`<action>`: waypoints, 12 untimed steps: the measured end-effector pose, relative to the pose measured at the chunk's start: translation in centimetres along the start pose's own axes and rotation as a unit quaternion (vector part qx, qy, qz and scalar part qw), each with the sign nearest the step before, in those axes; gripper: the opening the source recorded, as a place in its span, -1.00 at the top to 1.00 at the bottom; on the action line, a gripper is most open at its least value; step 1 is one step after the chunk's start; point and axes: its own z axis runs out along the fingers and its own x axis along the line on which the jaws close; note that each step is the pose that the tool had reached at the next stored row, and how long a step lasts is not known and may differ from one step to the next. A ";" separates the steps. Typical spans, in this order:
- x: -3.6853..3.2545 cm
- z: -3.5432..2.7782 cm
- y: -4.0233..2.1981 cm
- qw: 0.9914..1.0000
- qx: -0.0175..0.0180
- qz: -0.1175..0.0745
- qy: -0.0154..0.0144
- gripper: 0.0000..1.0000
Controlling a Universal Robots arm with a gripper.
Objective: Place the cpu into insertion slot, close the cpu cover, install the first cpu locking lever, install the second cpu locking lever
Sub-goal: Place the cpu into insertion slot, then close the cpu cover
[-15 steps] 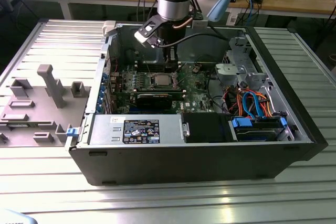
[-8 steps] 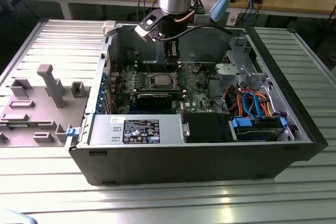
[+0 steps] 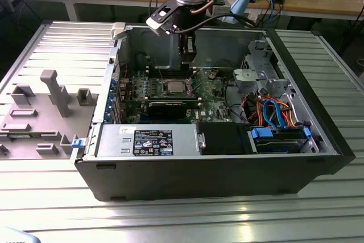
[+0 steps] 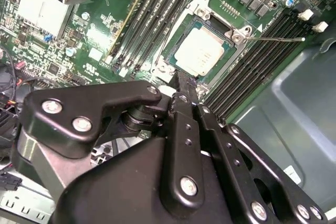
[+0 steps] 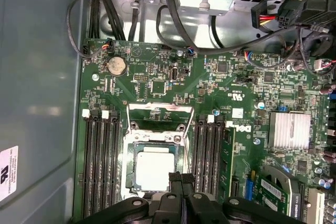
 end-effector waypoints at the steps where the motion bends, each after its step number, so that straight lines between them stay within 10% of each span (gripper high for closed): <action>1: 0.00 0.00 0.00 1.000 0.000 0.000 0.000 0.79; 12: -0.02 -0.10 0.07 1.000 0.000 0.000 0.001 0.79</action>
